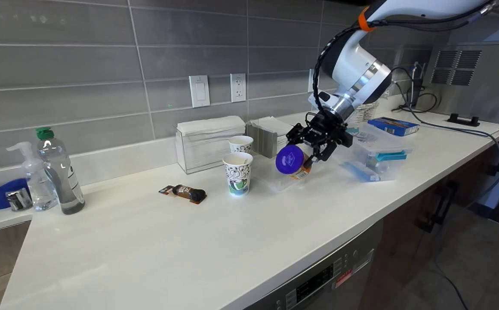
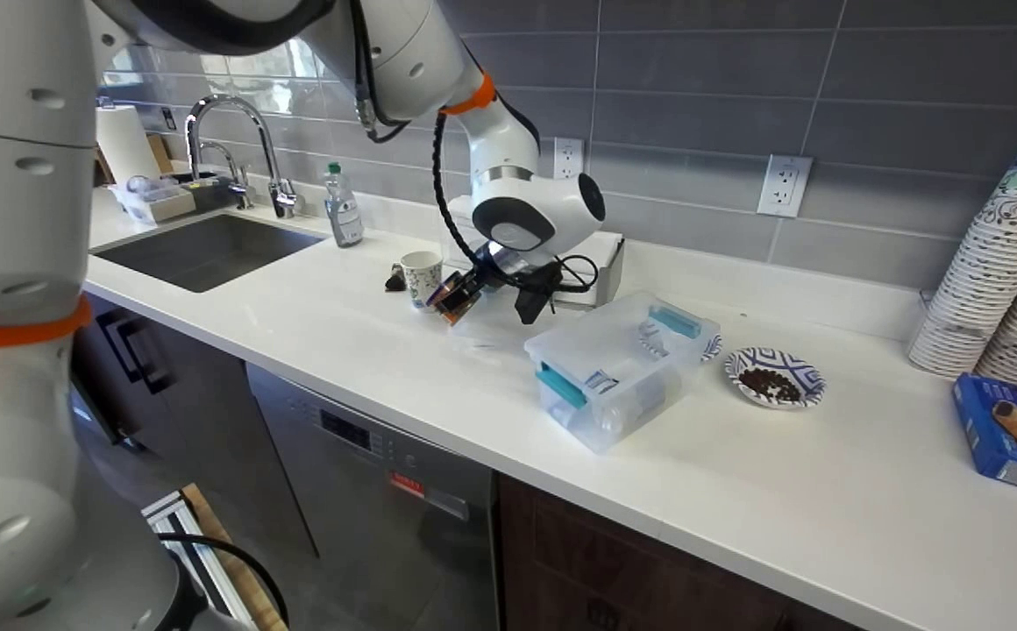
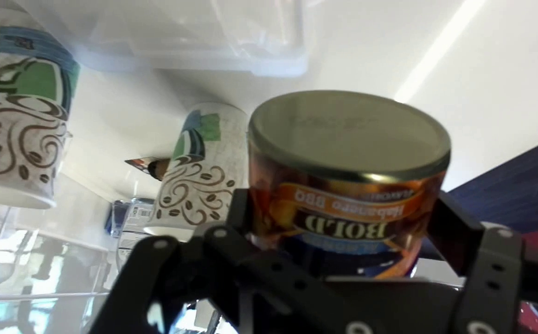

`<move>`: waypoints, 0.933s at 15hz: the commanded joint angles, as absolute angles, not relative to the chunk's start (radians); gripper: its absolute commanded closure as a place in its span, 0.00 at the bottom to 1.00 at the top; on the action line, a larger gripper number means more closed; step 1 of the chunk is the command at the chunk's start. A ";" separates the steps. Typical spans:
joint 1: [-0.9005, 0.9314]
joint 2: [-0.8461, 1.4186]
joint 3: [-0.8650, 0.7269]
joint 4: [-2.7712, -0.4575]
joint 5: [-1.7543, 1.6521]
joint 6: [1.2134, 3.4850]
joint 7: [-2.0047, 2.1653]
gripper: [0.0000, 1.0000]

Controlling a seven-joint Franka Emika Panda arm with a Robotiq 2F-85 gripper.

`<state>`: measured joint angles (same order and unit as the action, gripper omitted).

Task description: Take the can out of the clear container.

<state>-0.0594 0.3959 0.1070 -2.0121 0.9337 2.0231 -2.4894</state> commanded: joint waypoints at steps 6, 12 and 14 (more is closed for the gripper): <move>-0.042 0.558 0.117 -1.848 1.095 2.059 -2.605 0.32; -0.046 0.635 0.115 -1.753 1.092 2.069 -2.617 0.32; -0.047 0.655 0.115 -1.728 1.090 2.068 -2.617 0.32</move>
<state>-0.0478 0.6126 0.1151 -1.7808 1.0656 2.0573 -2.5900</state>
